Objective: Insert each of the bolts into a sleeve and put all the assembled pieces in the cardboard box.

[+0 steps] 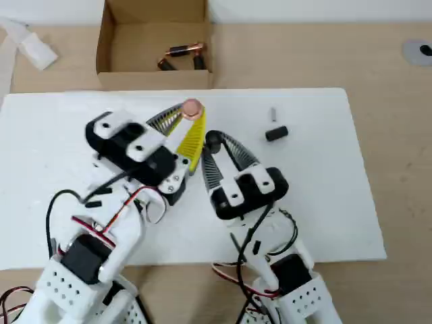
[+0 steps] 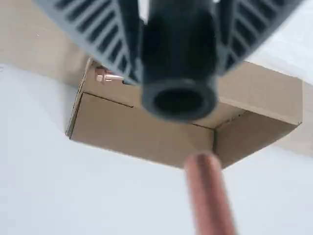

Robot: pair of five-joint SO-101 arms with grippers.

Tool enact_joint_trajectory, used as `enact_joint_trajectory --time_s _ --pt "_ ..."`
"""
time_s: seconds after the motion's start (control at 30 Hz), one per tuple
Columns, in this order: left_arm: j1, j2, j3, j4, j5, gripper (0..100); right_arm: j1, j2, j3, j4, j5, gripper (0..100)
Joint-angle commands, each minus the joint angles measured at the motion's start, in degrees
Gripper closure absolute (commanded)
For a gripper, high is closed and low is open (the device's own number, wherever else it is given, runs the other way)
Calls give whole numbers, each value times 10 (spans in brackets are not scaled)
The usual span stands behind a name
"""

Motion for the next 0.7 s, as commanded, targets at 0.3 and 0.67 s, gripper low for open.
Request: enact_joint_trajectory --time_s 0.3,0.67 --pt "-33 -5 -51 20 60 994 -11 -64 0 39 4 988" --pt "-40 -4 -97 106 98 993 -11 -62 0 40 4 988"
